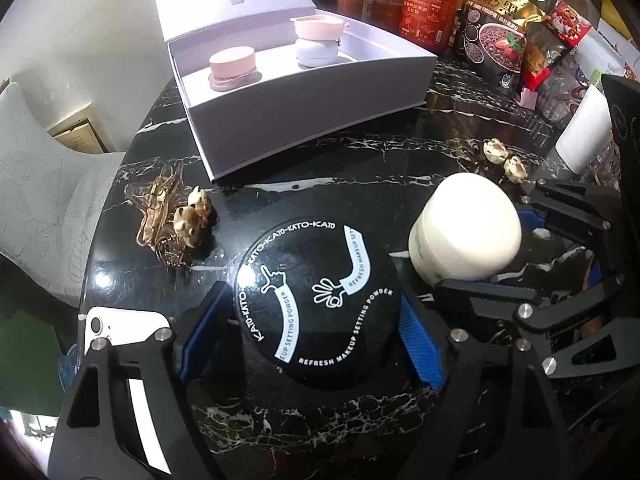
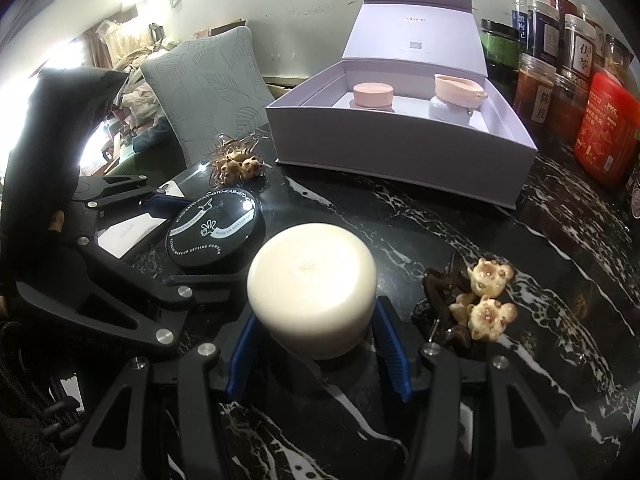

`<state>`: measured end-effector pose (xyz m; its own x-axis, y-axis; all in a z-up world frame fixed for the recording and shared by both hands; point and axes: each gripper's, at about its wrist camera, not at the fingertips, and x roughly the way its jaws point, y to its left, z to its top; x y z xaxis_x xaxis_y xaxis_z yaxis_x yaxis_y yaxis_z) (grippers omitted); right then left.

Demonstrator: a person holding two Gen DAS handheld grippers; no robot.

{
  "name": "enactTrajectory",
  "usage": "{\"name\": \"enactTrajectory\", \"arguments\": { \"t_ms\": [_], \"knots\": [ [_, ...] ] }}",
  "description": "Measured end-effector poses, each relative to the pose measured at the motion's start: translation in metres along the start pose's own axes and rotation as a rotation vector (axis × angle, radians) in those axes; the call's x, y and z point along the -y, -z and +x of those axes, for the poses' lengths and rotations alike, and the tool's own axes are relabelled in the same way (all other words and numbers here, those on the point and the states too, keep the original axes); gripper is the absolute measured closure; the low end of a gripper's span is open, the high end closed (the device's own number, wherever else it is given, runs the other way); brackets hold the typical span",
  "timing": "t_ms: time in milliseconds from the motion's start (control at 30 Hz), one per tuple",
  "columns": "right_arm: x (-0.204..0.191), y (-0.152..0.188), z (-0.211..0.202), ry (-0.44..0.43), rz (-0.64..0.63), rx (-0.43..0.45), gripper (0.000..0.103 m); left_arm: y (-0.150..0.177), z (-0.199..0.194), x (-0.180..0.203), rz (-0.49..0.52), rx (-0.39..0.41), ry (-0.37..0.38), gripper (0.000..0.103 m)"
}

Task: Organize objects
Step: 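Lift the black powder tin with the left gripper while the right lifts the white cream jar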

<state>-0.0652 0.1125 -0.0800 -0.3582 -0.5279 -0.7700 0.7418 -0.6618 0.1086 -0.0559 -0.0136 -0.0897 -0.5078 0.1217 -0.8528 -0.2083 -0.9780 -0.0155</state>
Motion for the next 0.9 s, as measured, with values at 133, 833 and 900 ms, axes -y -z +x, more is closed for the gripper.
{"name": "enactTrajectory", "arguments": {
  "t_ms": [133,833,900],
  "knots": [
    [0.0,0.0,0.0,-0.002,0.001,-0.003,0.047,0.0,-0.003,0.0,-0.004,-0.003,0.011,0.036],
    [-0.001,0.004,-0.01,-0.013,0.001,0.008,0.047,0.001,-0.015,0.008,0.005,0.002,0.013,0.036],
    [-0.002,0.004,-0.012,-0.018,-0.001,0.015,0.047,0.001,-0.017,0.008,0.003,0.003,0.013,0.036]
  ]
}}
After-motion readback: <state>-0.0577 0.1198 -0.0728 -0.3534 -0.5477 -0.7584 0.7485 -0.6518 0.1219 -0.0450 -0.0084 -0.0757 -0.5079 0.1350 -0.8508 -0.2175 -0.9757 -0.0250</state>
